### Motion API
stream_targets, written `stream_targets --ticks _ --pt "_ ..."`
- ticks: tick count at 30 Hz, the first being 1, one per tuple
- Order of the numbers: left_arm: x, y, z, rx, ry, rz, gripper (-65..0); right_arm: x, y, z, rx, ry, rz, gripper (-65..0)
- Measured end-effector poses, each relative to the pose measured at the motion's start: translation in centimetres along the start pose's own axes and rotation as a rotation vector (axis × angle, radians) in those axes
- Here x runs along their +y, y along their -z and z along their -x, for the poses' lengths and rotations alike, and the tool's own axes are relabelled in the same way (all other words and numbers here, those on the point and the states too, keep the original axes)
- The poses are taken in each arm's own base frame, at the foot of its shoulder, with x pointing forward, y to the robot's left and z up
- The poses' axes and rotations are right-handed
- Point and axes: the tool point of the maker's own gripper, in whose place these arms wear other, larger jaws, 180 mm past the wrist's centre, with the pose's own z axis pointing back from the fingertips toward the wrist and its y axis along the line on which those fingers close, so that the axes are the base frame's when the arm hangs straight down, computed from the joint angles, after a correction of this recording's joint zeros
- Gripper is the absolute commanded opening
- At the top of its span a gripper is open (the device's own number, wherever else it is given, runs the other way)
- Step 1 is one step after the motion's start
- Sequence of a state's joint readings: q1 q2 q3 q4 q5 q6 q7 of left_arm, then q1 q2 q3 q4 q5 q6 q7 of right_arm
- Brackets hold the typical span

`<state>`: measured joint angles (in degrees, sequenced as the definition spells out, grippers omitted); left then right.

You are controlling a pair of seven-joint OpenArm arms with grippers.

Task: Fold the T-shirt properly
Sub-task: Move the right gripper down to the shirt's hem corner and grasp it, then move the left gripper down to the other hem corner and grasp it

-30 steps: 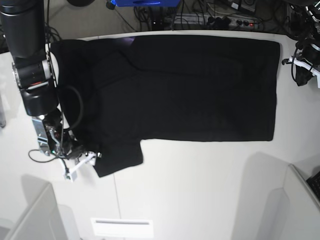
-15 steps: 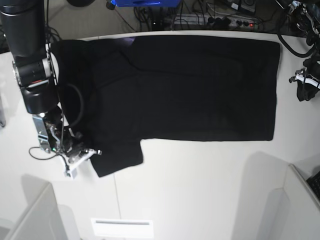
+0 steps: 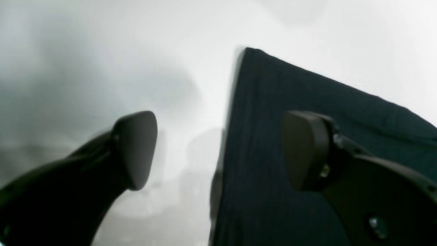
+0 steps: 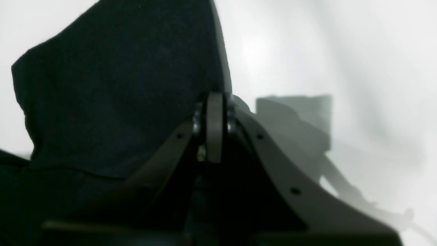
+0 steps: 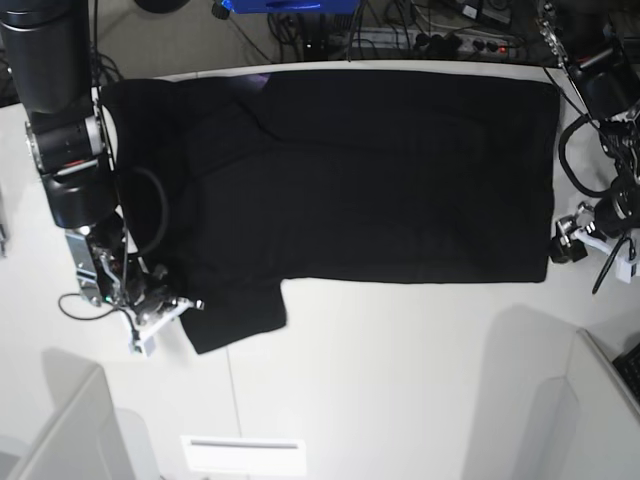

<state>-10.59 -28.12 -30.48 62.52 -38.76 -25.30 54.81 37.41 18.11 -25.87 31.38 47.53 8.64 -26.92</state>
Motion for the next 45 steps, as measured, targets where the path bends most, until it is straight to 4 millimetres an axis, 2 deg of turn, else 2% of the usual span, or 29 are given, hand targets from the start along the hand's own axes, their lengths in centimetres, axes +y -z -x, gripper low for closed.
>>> stream_targets --ticks 3,4,6,8,11,15,18,26,28,29,36,37,42,45 --pt "-1.5 1.9 -2.4 -0.03 0.033 0.02 -10.2 0.0 0.0 0.0 0.001 0.0 -0.001 -65.0" --pt "-1.9 2.6 -2.6 -0.021 0.048 0.019 -10.2 0.0 0.0 0.0 0.0 0.001 0.0 -65.0" --pt "-2.1 3.8 -2.3 0.023 0.076 0.0 -10.2 0.0 0.0 0.0 0.0 0.001 -0.001 -65.0" --pt "-1.5 4.6 -1.2 0.085 0.092 -0.036 -10.2 0.0 0.0 0.0 0.0 0.0 0.0 -65.0" --pt "-0.8 5.3 -0.9 0.131 0.098 -0.075 -10.2 0.0 0.0 0.0 -0.001 0.0 0.0 -65.0" --pt "-2.2 6.4 -2.1 0.093 0.114 -0.067 -10.2 0.0 0.0 0.0 0.0 0.0 0.0 -65.0" --pt "-3.0 7.3 -1.4 0.091 0.14 -0.067 -10.2 0.0 0.0 0.0 0.0 0.0 0.0 -65.0" --pt "-4.2 8.1 -1.0 0.086 0.16 -0.056 -10.7 0.0 0.0 -0.1 0.0 0.0 0.0 -65.0" --pt "-4.3 8.1 -1.0 0.085 0.158 -0.054 -15.8 0.0 0.0 -0.1 0.0 0.0 0.0 -65.0" --pt "-4.2 8.1 -1.0 0.083 0.158 -0.054 -20.7 0.0 0.0 0.0 0.0 0.0 0.0 -65.0" --pt "-4.2 8.1 -0.5 0.097 0.155 -0.053 -61.2 -0.1 -0.1 -0.1 -0.006 0.025 -0.005 -65.0" --pt "-4.3 8.1 -0.5 0.099 0.154 -0.052 -65.0 -0.2 -0.2 -0.2 -0.01 0.044 -0.008 -65.0" --pt "-4.3 8.0 -0.4 0.093 0.158 -0.051 -65.0 -1.1 -0.5 -0.5 -0.02 0.086 -0.002 -65.0" --pt "-4.8 7.4 0.1 0.103 0.222 -0.037 -65.0 -0.7 -1.1 -1.3 -0.045 0.052 -0.011 -65.0"
